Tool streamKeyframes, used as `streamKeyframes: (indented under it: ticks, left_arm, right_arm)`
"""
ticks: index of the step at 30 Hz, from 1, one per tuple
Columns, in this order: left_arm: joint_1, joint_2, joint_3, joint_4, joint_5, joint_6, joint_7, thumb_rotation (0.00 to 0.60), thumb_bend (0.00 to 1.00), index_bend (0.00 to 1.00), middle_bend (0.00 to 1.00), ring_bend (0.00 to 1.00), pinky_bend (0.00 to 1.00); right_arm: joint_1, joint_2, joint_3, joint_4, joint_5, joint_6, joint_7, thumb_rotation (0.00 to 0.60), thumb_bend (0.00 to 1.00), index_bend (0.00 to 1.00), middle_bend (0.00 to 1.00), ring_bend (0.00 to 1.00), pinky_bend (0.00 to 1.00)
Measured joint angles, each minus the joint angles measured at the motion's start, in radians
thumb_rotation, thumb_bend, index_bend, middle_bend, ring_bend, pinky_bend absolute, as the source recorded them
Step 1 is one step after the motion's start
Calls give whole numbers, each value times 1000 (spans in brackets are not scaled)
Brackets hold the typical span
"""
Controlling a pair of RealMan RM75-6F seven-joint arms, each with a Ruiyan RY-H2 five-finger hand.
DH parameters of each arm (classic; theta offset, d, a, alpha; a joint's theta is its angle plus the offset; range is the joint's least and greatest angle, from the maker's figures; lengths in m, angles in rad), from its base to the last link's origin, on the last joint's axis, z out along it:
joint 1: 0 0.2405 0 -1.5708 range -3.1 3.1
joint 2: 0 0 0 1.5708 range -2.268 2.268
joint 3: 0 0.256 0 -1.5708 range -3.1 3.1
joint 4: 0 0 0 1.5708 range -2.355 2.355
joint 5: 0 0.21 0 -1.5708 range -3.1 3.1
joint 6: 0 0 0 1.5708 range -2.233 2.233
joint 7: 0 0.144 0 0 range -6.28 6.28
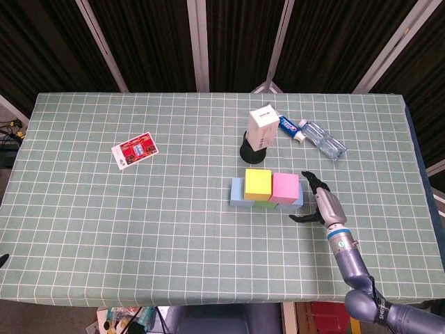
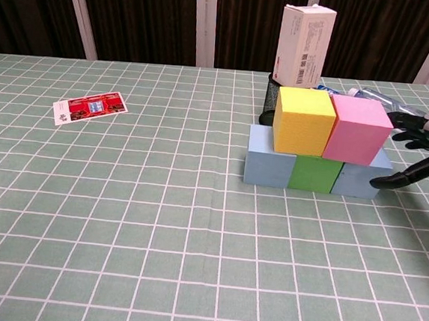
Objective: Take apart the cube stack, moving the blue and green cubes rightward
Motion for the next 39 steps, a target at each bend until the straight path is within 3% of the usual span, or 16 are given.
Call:
streamKeyframes:
  ticks: [3,5,9,13,16,26,39]
  left_arm:
    - [1,0,1,0,1,2,-1,600,183,148,0,0,0]
    - [2,1,1,0,1,3,-3,600,183,148,0,0,0]
    - [4,3,0,2,1,5,-11,600,183,148,0,0,0]
    - [5,5,-2,3,-4,6,-20,600,183,151,0,0,0]
    - [6,8,-4,4,-6,5,-26,600,183,152,0,0,0]
    - [6,6,-1,0,-3,5,-17,600,183,158,0,0,0]
    - [5,0,5,-5,6,4,1,600,183,160,0,0,0]
  right_arm:
    - [21,-28,6,8,23,-1,-25,600,123,50,21,134,11]
    - [34,-47,12,18,38,1,-39,600,123,86,92,209,14]
    - [52,-82,24,43,60,25,-71,600,124,233,303,417,113]
    - [63,-118,29,77,83,72,-121,600,201,336,413,549,201]
    - [67,-146,29,108,94,108,-158,600,266,350,443,622,237]
    - [52,-171,15,171,51,182,-186,600,279,351,446,646,244]
    - [-64,-28,89,139,81,269,-89,600,278,351,445,646,244]
